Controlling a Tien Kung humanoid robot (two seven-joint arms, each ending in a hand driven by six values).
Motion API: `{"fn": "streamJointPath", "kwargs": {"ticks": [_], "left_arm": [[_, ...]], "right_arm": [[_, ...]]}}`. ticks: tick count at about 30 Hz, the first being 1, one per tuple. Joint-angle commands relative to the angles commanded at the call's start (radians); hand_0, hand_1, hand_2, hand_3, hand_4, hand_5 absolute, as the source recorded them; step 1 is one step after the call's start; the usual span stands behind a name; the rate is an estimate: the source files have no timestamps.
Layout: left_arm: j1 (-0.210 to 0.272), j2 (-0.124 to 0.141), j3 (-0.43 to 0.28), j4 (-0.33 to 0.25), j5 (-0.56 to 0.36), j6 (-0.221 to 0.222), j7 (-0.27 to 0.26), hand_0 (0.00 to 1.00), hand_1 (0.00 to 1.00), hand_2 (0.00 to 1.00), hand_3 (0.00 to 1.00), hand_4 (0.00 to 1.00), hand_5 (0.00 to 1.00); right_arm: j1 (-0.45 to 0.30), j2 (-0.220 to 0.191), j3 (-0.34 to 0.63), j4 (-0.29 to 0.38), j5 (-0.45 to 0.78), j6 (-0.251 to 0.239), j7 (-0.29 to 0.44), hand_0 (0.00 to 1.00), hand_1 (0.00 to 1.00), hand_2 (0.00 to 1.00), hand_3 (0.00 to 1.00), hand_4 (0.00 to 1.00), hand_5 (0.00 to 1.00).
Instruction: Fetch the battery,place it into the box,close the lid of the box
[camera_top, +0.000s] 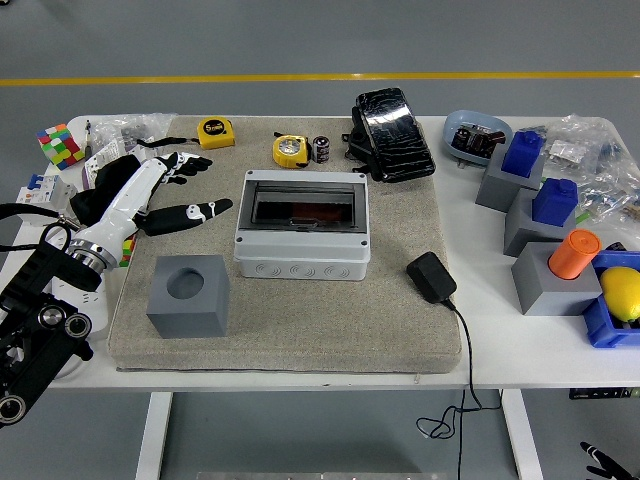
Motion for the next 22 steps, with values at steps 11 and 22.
{"fn": "streamJointPath", "kwargs": {"ticks": [11, 22], "left_arm": [[0.000, -0.003, -0.007, 0.001, 0.002, -0.001, 0.002, 0.695, 0.776, 0.784, 0.734, 0.998, 0.543], [0.001, -0.005, -0.010, 0.001, 0.002, -0.002, 0.003, 0.692, 0.776, 0.786, 0.733, 0.998, 0.541]], "right_arm": [[0.001, 0.000, 0.006, -0.002, -0.001, 0.005, 0.002, 0.648, 0.699, 0.674, 0.573, 0.936, 0.523], [0.001, 0.002, 0.008, -0.001, -0.002, 0.002, 0.002, 0.648, 0.699, 0.674, 0.572, 0.936, 0.524]]}}
